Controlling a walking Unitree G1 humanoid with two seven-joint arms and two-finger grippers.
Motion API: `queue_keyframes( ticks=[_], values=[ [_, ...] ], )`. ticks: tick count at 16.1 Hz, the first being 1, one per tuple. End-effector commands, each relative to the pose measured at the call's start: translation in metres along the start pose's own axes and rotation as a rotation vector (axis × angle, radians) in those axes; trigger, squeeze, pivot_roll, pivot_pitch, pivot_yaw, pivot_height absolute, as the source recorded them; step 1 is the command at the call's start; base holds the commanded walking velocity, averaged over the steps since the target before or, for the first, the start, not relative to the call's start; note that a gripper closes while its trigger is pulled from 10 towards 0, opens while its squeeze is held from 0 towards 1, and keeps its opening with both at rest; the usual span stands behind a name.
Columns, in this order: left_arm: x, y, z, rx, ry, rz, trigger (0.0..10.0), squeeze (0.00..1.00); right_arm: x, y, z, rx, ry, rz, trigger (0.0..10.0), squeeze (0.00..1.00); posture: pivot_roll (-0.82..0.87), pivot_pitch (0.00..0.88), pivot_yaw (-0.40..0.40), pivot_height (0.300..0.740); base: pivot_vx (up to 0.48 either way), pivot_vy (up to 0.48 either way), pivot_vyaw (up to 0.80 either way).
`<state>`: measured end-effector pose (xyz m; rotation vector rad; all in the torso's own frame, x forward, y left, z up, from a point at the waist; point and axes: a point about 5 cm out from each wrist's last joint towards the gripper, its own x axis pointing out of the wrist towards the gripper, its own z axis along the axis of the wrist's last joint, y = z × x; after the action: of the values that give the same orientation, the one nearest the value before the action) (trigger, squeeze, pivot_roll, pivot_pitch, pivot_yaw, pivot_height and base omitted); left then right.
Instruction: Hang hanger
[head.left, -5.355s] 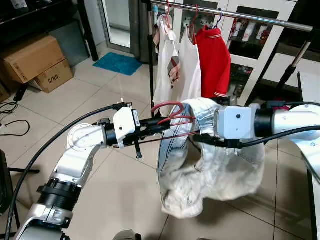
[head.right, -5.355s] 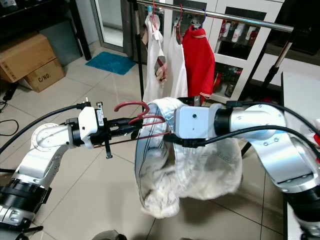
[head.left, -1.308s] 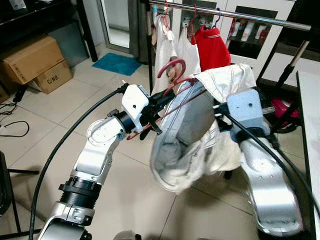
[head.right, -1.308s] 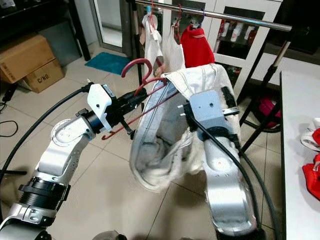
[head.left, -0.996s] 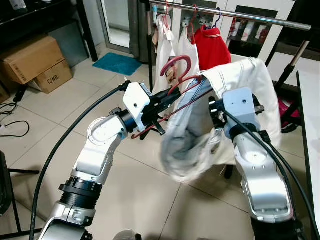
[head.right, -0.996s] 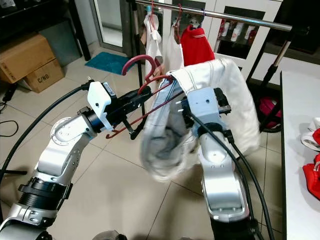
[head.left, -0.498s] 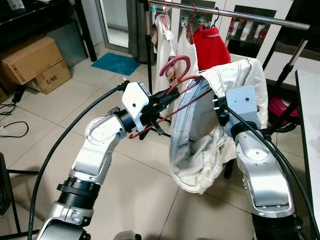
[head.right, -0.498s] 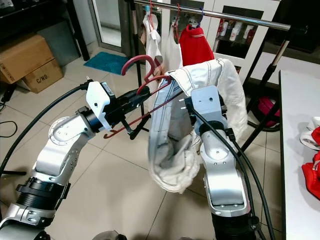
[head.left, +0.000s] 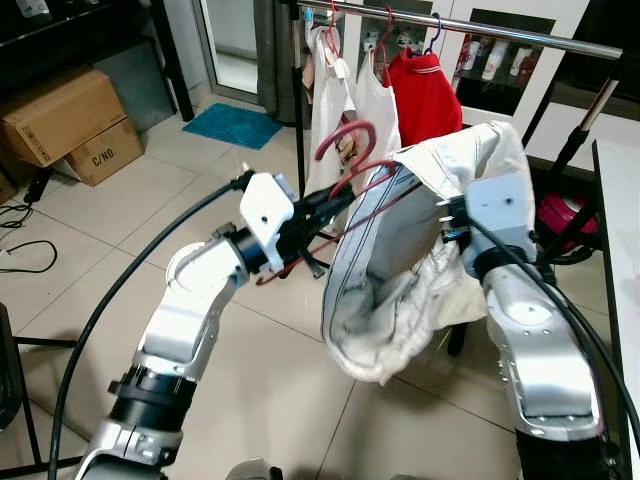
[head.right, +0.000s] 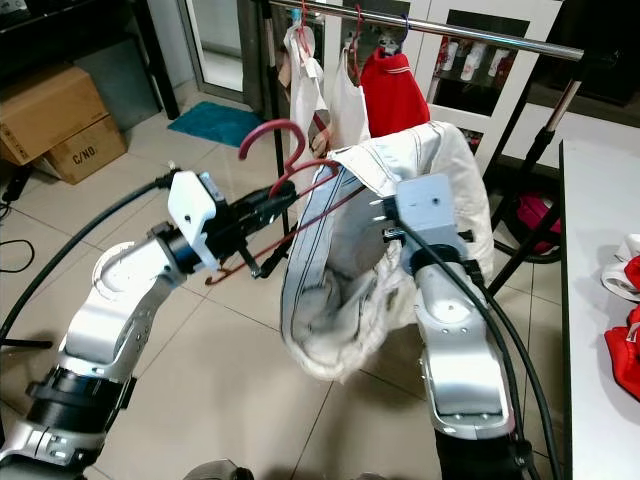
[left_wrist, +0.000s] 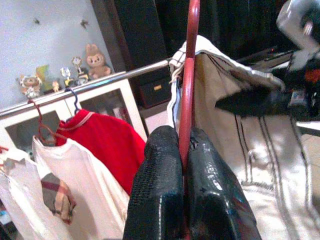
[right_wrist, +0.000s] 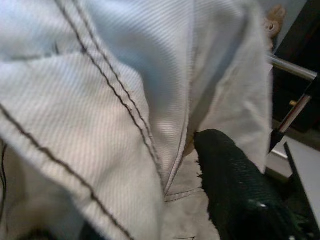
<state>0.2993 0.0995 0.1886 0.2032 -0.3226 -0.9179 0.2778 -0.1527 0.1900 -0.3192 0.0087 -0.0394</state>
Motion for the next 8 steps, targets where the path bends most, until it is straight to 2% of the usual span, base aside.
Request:
queue_keyframes(
  ticks=[1, 5, 6, 8],
  values=[
    [0.000, 0.003, 0.017, 0.031, -0.068, 0.027, 0.0, 0.00, -0.003, -0.007, 0.000, 0.035, 0.011, -0.024, 0.0, 0.00, -0.03, 0.039, 0.011, 0.740, 0.000, 0.000, 0.00],
    [-0.004, 0.002, 0.014, 0.017, -0.049, 0.012, 0.0, 0.00, -0.002, -0.008, 0.008, 0.126, -0.031, -0.042, 0.0, 0.00, -0.04, 0.036, 0.014, 0.740, 0.000, 0.000, 0.00],
    [-0.007, 0.000, 0.013, 0.004, -0.043, -0.016, 0.0, 0.00, -0.001, -0.012, 0.011, 0.100, -0.049, -0.074, 0.0, 0.00, -0.04, 0.034, 0.016, 0.740, 0.000, 0.000, 0.00],
    [-0.013, 0.001, 0.013, -0.008, -0.031, -0.031, 0.0, 0.00, 0.001, -0.018, 0.011, 0.126, -0.048, -0.095, 0.0, 0.00, -0.04, 0.034, 0.016, 0.740, 0.000, 0.000, 0.00]
  ],
)
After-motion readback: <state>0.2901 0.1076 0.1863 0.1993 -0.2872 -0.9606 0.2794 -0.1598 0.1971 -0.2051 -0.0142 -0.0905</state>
